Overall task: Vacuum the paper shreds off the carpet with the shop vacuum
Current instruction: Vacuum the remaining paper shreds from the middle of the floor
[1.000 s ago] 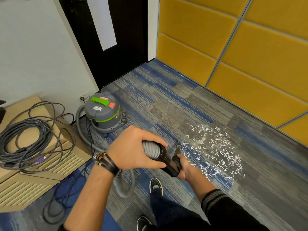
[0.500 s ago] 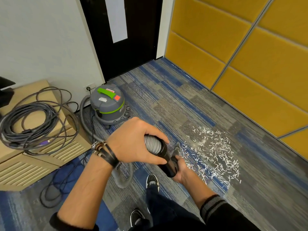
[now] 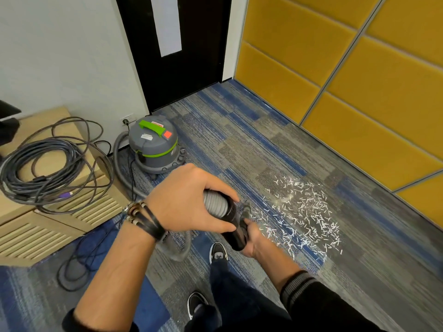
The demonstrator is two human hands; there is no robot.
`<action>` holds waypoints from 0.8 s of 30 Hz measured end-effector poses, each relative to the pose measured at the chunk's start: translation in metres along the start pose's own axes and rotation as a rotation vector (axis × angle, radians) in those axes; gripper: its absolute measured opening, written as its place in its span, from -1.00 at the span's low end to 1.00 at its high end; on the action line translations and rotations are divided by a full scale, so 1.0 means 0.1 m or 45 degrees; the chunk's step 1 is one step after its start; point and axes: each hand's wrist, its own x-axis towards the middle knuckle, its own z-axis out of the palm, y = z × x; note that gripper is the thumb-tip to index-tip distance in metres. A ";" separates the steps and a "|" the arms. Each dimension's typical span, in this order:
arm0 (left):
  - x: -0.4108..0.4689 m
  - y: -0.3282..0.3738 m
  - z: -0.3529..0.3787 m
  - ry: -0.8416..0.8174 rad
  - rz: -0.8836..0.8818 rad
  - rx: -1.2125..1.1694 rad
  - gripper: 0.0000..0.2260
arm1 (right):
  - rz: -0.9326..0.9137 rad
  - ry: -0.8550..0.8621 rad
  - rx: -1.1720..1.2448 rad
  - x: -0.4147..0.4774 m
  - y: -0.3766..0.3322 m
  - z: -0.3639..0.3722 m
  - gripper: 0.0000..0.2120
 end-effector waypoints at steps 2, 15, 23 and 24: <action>-0.05 -0.03 -0.05 0.016 -0.003 -0.061 -0.62 | -0.004 0.010 0.026 -0.06 0.07 -0.04 -0.47; -0.27 0.16 -0.05 0.039 0.023 -0.061 -0.62 | 0.007 0.108 0.002 -0.14 0.32 -0.17 -0.55; -0.27 0.25 -0.05 -0.012 -0.027 -0.149 -0.64 | 0.042 0.057 0.186 -0.27 0.42 -0.54 -0.55; -0.27 0.28 -0.02 -0.021 -0.034 -0.157 -0.64 | 0.048 0.075 0.192 -0.31 0.42 -0.62 -0.56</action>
